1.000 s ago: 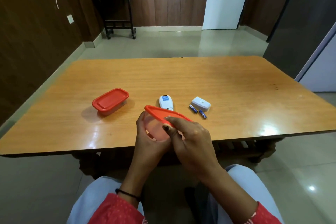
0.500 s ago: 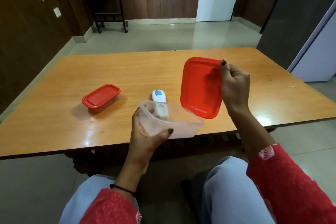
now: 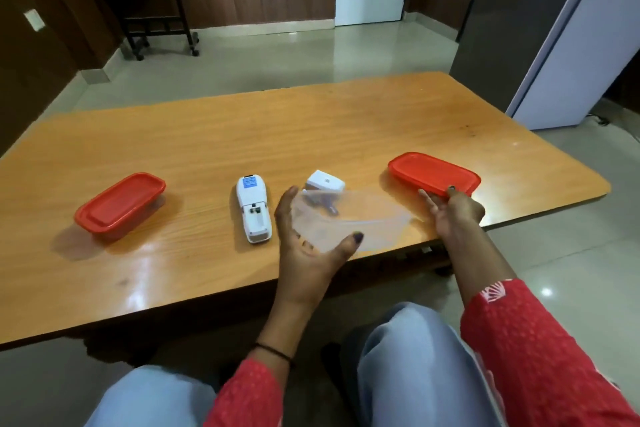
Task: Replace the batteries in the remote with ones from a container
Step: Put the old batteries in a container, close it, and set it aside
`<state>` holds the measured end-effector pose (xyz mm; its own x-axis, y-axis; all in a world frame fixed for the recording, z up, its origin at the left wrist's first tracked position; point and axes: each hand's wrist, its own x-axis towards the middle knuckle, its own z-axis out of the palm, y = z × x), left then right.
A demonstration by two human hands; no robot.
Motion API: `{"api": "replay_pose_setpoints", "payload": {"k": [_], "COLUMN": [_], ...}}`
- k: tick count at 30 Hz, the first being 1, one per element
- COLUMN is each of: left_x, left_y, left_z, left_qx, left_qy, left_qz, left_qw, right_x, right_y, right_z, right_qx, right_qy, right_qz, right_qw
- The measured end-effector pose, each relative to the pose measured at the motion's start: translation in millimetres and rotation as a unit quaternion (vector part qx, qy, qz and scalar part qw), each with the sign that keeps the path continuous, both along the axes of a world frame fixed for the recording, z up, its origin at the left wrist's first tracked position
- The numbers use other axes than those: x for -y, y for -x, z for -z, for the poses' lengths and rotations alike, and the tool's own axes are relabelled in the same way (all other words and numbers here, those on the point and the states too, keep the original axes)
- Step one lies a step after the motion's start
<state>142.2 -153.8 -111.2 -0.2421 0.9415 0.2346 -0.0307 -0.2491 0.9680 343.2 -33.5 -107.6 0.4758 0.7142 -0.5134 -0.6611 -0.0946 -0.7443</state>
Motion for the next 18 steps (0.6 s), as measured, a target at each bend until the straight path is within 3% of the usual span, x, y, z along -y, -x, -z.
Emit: {"api": "replay_pose_setpoints", "payload": {"k": [3, 5, 7, 9, 16, 18], "left_x": [-28, -41, -49, -55, -58, -55], "left_y": [-34, -56, -75, -88, -108, -106], "left_z": [9, 19, 26, 31, 37, 38], "left_qx": [-0.045, -0.078, -0.096, -0.118, -0.19, -0.186], "left_qy": [0.005, 0.013, 0.02, 0.027, 0.053, 0.063], "left_qz": [-0.028, -0.057, -0.08, -0.09, -0.103, -0.096], "left_qw": [0.999, 0.995, 0.992, 0.989, 0.975, 0.976], "right_x": [-8, -11, -12, -15, -13, -2], "right_y": [-10, -19, -29, -38, -43, -36], "right_z": [12, 17, 22, 27, 24, 16], "right_qx": [0.041, 0.137, 0.295, 0.377, 0.385, 0.429], "right_qy": [0.002, 0.013, 0.044, 0.074, 0.067, 0.051], "right_qz": [-0.025, -0.066, -0.128, -0.168, -0.187, -0.163], "right_qw": [0.999, 0.988, 0.946, 0.908, 0.901, 0.887]}}
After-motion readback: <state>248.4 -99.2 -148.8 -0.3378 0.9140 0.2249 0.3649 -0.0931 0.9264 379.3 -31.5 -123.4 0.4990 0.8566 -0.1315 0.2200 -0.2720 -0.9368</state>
